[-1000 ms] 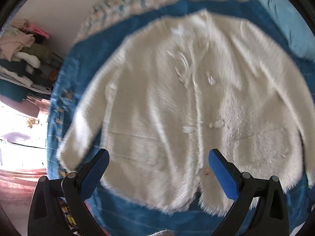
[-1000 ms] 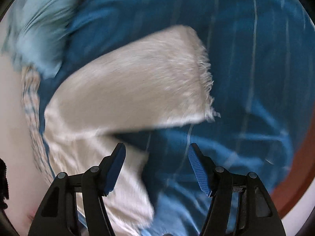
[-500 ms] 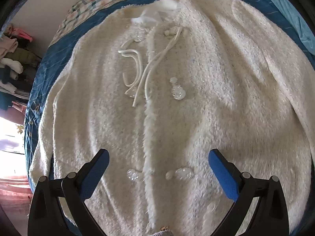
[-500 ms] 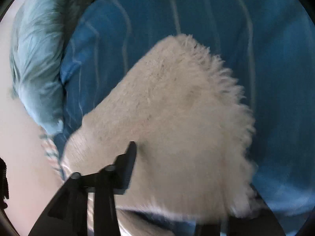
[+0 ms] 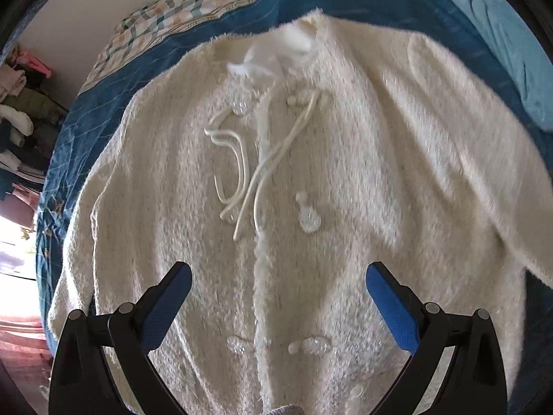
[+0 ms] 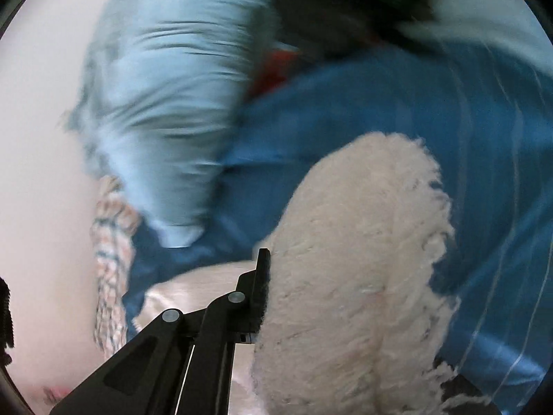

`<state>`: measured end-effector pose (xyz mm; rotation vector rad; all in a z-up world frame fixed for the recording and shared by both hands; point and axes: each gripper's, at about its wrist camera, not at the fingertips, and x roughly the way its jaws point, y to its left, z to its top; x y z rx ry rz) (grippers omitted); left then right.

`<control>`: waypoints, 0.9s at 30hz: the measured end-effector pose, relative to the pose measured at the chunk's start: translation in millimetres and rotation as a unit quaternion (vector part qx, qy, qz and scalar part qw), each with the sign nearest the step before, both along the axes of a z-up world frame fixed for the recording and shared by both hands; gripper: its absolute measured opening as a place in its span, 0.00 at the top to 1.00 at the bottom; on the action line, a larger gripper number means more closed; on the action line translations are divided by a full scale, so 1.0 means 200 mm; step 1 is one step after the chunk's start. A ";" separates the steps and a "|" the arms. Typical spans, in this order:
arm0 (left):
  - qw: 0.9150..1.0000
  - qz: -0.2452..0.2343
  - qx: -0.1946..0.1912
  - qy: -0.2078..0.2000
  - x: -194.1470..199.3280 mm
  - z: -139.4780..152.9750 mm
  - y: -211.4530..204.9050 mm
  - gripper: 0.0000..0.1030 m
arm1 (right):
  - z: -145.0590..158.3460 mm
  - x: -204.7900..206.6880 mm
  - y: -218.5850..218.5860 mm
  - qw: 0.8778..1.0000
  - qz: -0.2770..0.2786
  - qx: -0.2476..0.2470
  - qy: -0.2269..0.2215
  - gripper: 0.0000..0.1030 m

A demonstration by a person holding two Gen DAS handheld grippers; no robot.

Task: Fold large clothes

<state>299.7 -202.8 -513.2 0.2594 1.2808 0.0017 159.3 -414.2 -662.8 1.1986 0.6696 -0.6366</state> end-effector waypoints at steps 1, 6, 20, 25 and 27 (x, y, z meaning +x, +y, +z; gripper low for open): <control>1.000 0.000 -0.009 -0.001 0.01 0.01 0.01 0.00 | 0.10 0.08 0.02 1.000 0.021 -0.017 -0.008 0.94; 1.000 0.005 -0.021 -0.020 0.09 0.07 0.10 0.00 | 0.42 0.40 0.22 0.991 0.109 -0.066 -0.040 0.94; 0.990 0.129 0.038 -0.049 0.20 0.05 0.95 0.00 | 0.36 1.39 1.59 0.903 0.403 -0.149 0.010 0.94; 0.977 0.197 0.068 -0.036 0.14 -0.02 1.34 0.00 | 0.11 1.59 2.20 0.846 0.496 -0.193 0.042 0.94; 0.973 0.217 0.072 -0.030 0.12 -0.04 1.46 0.00 | -0.03 1.64 2.48 0.807 0.545 -0.212 0.081 0.94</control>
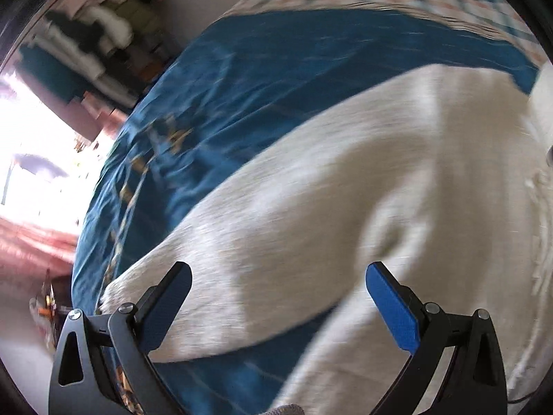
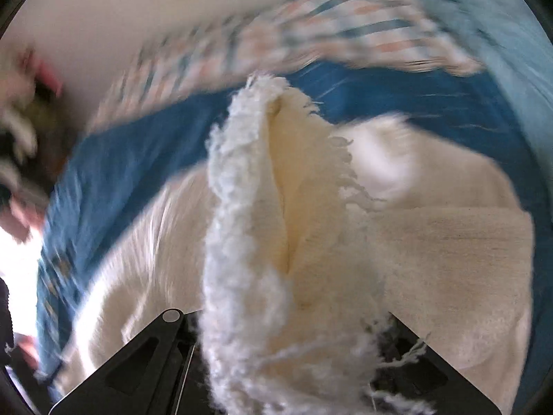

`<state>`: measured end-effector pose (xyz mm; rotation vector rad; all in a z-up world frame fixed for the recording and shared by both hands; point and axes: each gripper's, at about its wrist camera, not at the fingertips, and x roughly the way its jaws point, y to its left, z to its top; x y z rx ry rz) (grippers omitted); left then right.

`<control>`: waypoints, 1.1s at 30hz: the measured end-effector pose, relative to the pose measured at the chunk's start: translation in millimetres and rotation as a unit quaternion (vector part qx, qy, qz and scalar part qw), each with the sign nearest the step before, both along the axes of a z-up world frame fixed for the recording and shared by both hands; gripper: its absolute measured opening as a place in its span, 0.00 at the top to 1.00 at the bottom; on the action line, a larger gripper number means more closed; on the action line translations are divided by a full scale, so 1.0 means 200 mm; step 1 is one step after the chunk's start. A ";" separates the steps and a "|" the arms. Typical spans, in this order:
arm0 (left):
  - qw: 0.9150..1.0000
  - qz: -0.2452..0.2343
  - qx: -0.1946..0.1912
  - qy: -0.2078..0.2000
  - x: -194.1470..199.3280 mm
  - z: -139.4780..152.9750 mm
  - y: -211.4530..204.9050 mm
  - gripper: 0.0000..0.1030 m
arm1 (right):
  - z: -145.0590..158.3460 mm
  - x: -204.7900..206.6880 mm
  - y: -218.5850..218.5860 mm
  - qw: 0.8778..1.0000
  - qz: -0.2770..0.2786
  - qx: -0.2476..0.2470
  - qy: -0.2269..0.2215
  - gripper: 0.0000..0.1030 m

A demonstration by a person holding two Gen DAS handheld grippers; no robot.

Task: Fold large clothes

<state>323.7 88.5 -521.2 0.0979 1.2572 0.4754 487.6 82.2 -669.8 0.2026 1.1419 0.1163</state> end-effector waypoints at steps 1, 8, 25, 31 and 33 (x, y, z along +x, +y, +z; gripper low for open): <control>1.000 0.009 0.003 0.003 -0.02 -0.01 0.05 0.00 | -0.05 -0.01 0.06 1.000 0.009 -0.014 0.011 0.93; 0.999 0.052 -0.009 0.002 -0.17 0.06 0.26 0.00 | -0.14 -0.12 0.28 0.993 0.080 -0.003 0.087 0.33; 0.902 0.346 -0.257 0.021 -0.85 -0.27 0.81 0.01 | -0.05 -0.36 -0.23 0.984 -0.019 -0.116 0.133 0.23; 0.828 0.448 -0.324 -0.090 -0.83 -0.40 1.07 0.15 | -0.09 -0.44 -0.19 0.986 -0.023 -0.065 0.151 0.19; 0.821 0.468 -0.305 -0.121 -0.77 -0.39 1.17 0.40 | -0.10 -0.47 -0.17 0.985 -0.022 -0.064 0.157 0.19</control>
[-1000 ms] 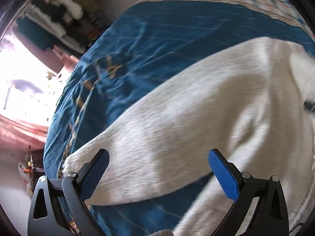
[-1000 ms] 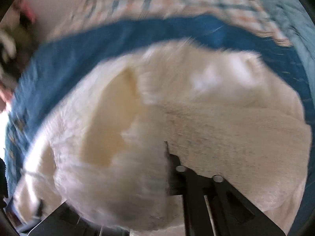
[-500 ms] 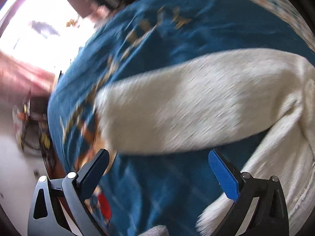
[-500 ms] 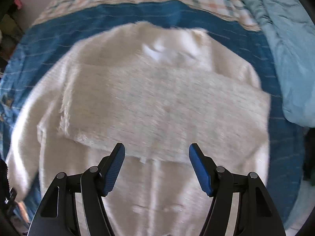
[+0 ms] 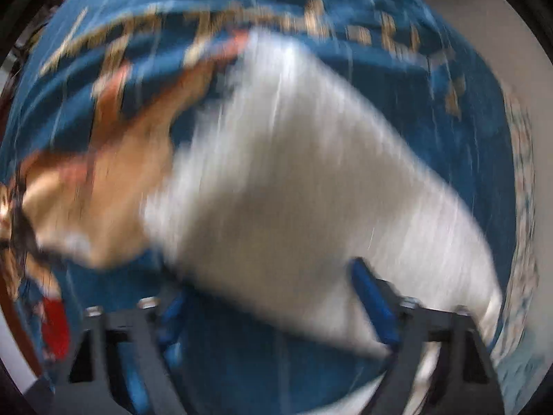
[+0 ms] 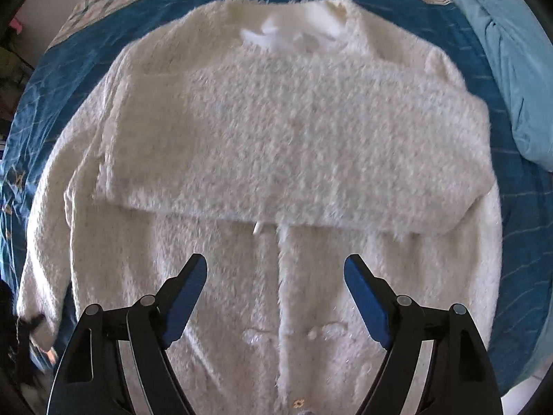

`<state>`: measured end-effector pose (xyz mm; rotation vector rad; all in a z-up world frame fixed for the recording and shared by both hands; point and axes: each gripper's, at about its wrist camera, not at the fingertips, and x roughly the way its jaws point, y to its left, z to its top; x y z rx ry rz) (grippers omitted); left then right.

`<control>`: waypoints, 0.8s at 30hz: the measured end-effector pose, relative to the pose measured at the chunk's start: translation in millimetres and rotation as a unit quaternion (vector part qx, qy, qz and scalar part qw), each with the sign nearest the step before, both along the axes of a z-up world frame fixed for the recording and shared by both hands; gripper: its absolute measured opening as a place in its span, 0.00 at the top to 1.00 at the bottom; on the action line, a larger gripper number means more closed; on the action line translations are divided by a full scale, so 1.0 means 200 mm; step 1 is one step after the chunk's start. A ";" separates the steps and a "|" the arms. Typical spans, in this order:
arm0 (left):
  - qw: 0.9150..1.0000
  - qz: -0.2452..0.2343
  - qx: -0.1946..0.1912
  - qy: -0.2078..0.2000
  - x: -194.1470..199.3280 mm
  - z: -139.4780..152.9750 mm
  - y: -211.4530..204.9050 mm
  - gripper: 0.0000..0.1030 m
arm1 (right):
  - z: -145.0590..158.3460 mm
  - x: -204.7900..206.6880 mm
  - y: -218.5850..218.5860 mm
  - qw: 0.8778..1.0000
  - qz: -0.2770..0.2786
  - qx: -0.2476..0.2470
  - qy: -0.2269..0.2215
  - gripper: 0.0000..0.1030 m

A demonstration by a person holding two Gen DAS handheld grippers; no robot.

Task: Fold large clothes

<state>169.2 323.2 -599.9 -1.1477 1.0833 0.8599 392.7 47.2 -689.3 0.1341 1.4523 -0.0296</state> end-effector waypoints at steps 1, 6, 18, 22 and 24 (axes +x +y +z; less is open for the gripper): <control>1.000 0.005 0.015 -0.004 0.04 0.01 0.05 0.68 | -0.01 -0.01 0.00 1.000 -0.001 0.002 0.002 0.19; 0.995 -0.024 0.081 -0.059 0.28 0.13 0.28 0.86 | -0.04 -0.06 0.03 1.000 -0.010 0.010 0.014 0.19; 0.987 -0.072 0.014 -0.142 0.54 -0.07 0.41 0.68 | -0.09 0.06 0.06 0.999 -0.025 -0.017 0.014 0.15; 0.990 -0.058 0.036 -0.121 0.56 -0.04 0.38 0.72 | -0.08 0.12 0.14 0.998 -0.012 -0.054 -0.002 0.13; 0.989 -0.085 0.076 -0.097 0.58 0.05 0.31 0.89 | -0.07 0.15 0.20 0.996 -0.005 -0.085 -0.014 0.12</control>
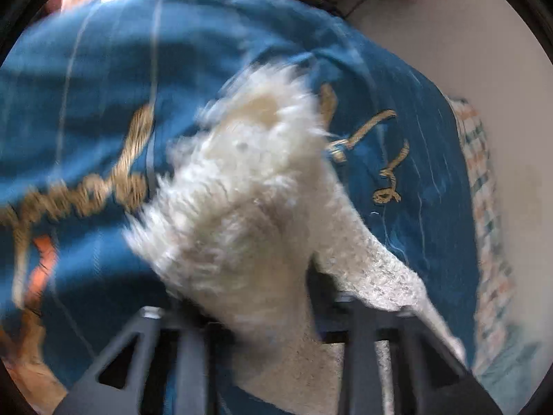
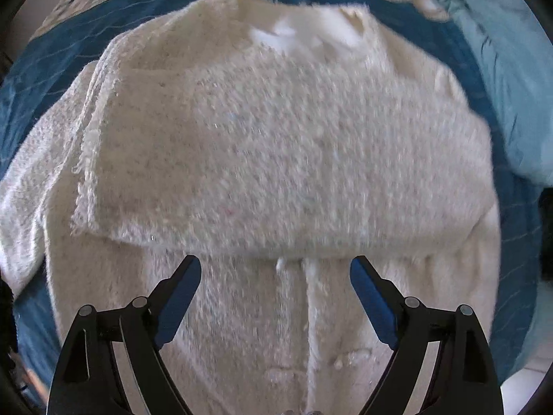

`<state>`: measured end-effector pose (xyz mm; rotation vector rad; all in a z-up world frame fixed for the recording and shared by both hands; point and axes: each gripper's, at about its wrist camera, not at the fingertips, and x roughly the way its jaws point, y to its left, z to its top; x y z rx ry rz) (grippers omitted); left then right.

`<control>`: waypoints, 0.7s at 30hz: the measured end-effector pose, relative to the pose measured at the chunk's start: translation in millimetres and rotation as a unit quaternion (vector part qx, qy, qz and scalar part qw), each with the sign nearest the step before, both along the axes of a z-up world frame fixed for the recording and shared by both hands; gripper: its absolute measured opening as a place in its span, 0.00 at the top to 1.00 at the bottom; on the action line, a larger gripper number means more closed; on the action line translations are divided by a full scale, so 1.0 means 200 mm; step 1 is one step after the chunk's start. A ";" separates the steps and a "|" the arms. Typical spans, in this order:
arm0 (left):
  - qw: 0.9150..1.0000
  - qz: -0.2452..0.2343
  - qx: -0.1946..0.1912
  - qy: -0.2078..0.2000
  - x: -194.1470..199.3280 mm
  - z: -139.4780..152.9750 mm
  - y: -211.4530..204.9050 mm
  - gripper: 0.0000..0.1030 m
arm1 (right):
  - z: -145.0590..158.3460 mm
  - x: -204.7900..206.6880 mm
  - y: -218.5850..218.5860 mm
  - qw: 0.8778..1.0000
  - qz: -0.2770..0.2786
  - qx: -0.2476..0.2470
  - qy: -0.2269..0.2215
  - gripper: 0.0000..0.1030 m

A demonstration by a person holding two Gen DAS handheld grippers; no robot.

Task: Fold large clothes

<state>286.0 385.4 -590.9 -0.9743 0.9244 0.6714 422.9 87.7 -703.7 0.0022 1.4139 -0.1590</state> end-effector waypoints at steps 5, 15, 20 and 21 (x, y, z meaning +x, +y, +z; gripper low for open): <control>0.981 -0.082 0.167 0.060 0.12 0.33 -0.24 0.91 | 0.02 0.05 0.12 0.999 0.000 -0.029 -0.014 0.12; 0.914 -0.262 0.305 0.055 0.27 0.68 -1.00 0.92 | 0.10 0.08 -0.07 0.999 -0.039 -0.009 -0.032 0.12; 0.871 -0.383 0.308 0.011 0.35 0.76 -1.64 0.92 | 0.08 0.00 -0.40 0.995 -0.096 -0.001 -0.020 0.12; 0.864 -0.404 0.301 0.003 0.38 0.78 -1.77 0.92 | 0.08 -0.03 -0.48 0.994 -0.110 -0.002 -0.017 0.12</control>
